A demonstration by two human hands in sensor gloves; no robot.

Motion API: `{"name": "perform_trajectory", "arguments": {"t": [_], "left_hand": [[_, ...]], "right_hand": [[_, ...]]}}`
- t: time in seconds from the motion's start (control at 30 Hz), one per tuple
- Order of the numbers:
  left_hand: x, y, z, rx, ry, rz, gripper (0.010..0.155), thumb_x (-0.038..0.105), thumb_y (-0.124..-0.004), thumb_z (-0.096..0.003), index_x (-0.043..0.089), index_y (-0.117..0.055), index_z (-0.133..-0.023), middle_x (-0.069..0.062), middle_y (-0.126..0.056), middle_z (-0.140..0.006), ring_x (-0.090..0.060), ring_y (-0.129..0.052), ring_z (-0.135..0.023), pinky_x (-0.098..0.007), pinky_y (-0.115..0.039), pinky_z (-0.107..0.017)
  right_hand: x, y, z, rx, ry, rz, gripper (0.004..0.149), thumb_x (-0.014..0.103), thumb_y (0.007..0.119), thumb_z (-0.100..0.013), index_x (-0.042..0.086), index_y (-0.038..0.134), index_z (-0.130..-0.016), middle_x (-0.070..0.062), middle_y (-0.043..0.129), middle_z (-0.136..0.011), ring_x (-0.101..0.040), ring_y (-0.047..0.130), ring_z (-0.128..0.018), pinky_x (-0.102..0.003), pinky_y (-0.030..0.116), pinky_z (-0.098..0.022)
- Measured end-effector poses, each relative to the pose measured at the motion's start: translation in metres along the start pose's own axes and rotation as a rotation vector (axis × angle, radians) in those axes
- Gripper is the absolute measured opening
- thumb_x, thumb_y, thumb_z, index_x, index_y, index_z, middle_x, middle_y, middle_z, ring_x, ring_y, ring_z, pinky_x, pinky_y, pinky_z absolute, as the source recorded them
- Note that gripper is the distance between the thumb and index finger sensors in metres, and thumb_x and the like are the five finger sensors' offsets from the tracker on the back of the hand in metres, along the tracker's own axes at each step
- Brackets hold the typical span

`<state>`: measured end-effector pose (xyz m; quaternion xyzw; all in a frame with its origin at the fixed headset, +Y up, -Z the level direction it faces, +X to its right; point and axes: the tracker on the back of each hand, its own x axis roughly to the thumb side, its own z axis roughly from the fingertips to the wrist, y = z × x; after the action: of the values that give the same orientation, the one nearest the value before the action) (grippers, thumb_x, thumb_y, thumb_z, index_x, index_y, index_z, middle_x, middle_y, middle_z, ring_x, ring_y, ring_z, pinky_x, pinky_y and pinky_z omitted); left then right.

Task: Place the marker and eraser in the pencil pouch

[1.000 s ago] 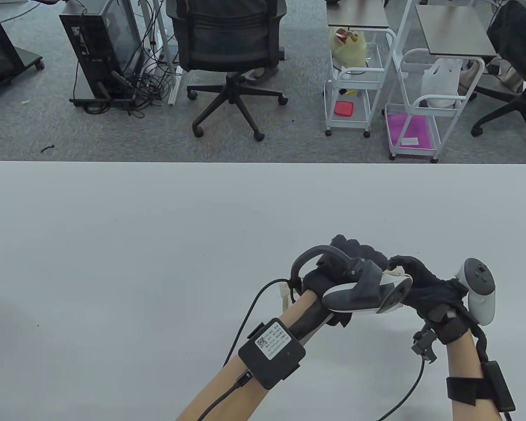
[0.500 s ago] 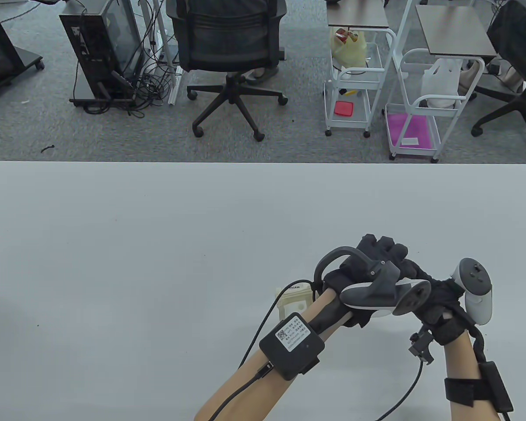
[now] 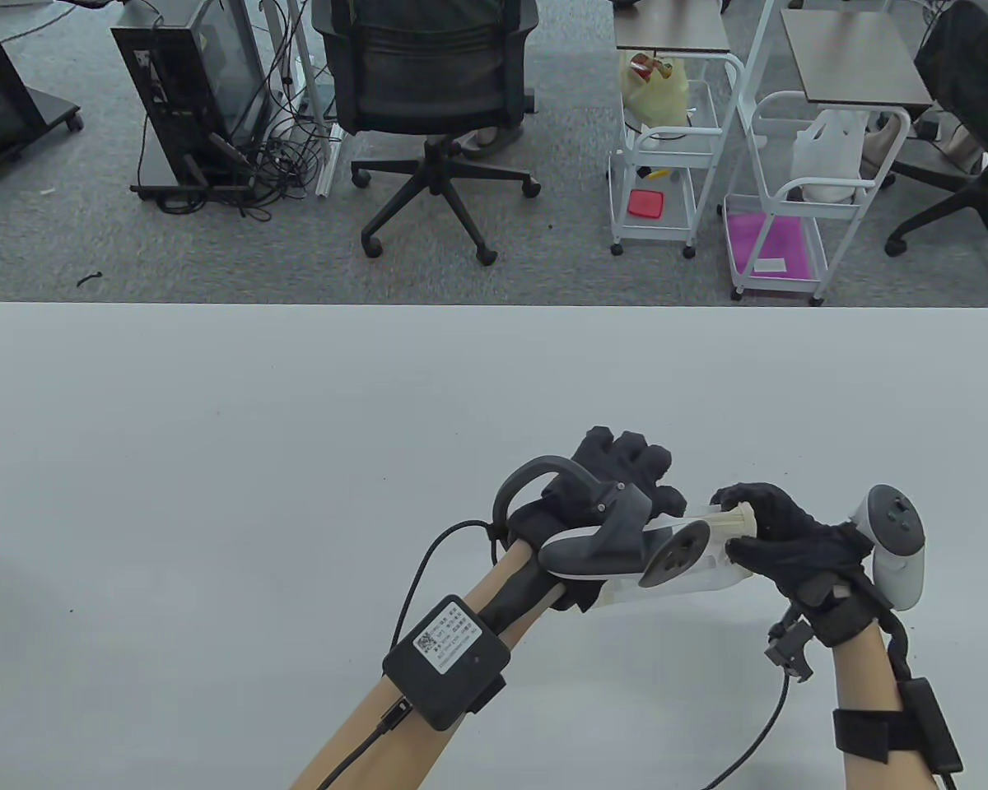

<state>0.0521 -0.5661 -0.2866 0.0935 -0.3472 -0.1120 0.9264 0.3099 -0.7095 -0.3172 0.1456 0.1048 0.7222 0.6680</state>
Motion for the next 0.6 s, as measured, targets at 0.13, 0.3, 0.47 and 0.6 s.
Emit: {"name": "perform_trajectory", "arguments": {"t": [0.13, 0.3, 0.47, 0.6], "left_hand": [[-0.015, -0.005, 0.012, -0.025, 0.024, -0.005, 0.039, 0.047, -0.077, -0.045, 0.053, -0.078, -0.083, 0.006, -0.077, -0.111, -0.022, -0.081, -0.104, -0.056, -0.068, -0.078], [-0.033, -0.009, 0.03, -0.03, 0.061, -0.033, 0.039, 0.047, -0.077, -0.0449, 0.053, -0.078, -0.083, 0.005, -0.077, -0.111, -0.022, -0.081, -0.104, -0.056, -0.068, -0.078], [-0.054, -0.014, 0.049, -0.024, 0.118, -0.053, 0.039, 0.047, -0.077, -0.0448, 0.053, -0.078, -0.083, 0.006, -0.077, -0.111, -0.022, -0.081, -0.104, -0.056, -0.068, -0.078], [-0.063, -0.017, 0.062, -0.008, 0.153, -0.092, 0.039, 0.047, -0.077, -0.0446, 0.053, -0.078, -0.083, 0.005, -0.077, -0.111, -0.022, -0.081, -0.104, -0.056, -0.068, -0.078]], "right_hand": [[0.0, 0.001, 0.0, 0.0, 0.005, 0.001, 0.06, 0.039, 0.094, -0.038, 0.031, 0.07, -0.092, -0.015, 0.062, -0.103, -0.041, 0.085, -0.082, -0.057, 0.077, -0.052], [-0.002, 0.0, 0.0, -0.01, 0.009, -0.007, 0.06, 0.039, 0.094, -0.038, 0.031, 0.07, -0.092, -0.015, 0.062, -0.103, -0.041, 0.085, -0.082, -0.057, 0.077, -0.052], [-0.006, -0.007, 0.002, -0.034, 0.016, -0.04, 0.06, 0.038, 0.093, -0.038, 0.031, 0.07, -0.092, -0.015, 0.062, -0.103, -0.042, 0.085, -0.081, -0.057, 0.077, -0.052], [-0.009, -0.011, 0.003, -0.054, 0.022, -0.059, 0.059, 0.038, 0.093, -0.038, 0.031, 0.07, -0.092, -0.015, 0.062, -0.103, -0.042, 0.085, -0.081, -0.057, 0.077, -0.052]]}}
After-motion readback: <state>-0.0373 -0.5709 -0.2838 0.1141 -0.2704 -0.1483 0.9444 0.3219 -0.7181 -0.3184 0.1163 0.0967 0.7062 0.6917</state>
